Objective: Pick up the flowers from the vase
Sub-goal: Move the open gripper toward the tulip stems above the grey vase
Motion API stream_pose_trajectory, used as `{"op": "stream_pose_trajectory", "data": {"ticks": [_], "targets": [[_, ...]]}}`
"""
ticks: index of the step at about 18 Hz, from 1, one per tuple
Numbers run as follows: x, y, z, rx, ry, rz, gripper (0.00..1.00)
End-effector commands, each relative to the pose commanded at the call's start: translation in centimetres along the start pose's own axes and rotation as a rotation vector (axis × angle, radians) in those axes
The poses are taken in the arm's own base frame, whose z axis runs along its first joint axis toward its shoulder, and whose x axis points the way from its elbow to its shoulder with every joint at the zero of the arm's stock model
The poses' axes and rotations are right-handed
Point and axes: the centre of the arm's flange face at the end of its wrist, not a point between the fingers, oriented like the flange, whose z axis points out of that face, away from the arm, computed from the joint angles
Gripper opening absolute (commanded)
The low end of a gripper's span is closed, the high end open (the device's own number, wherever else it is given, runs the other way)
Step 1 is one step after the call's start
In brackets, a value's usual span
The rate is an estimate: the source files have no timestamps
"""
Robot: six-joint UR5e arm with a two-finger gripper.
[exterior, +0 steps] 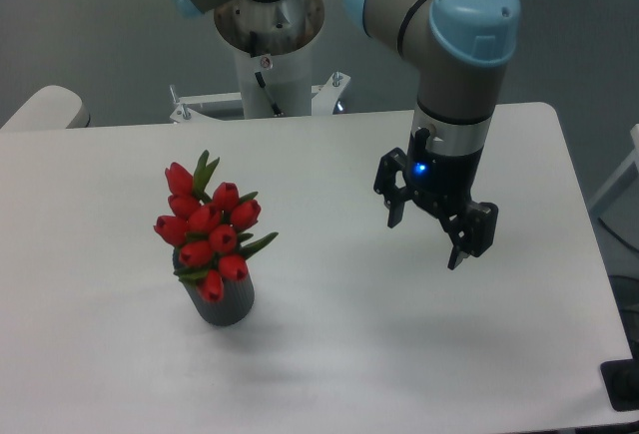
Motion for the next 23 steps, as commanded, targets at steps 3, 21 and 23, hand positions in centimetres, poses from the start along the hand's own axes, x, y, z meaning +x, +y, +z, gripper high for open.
{"op": "stream_pose_trajectory", "data": {"ticks": [3,21,23], "targets": [[-0.1,-0.4,-0.1,0.012,-0.034,-0.061,1.0],[8.1,5.7,6.6,0.484,0.293,-0.272,1.0],[9.1,5.5,6.3,0.53,0.31,-0.282,1.0]]}}
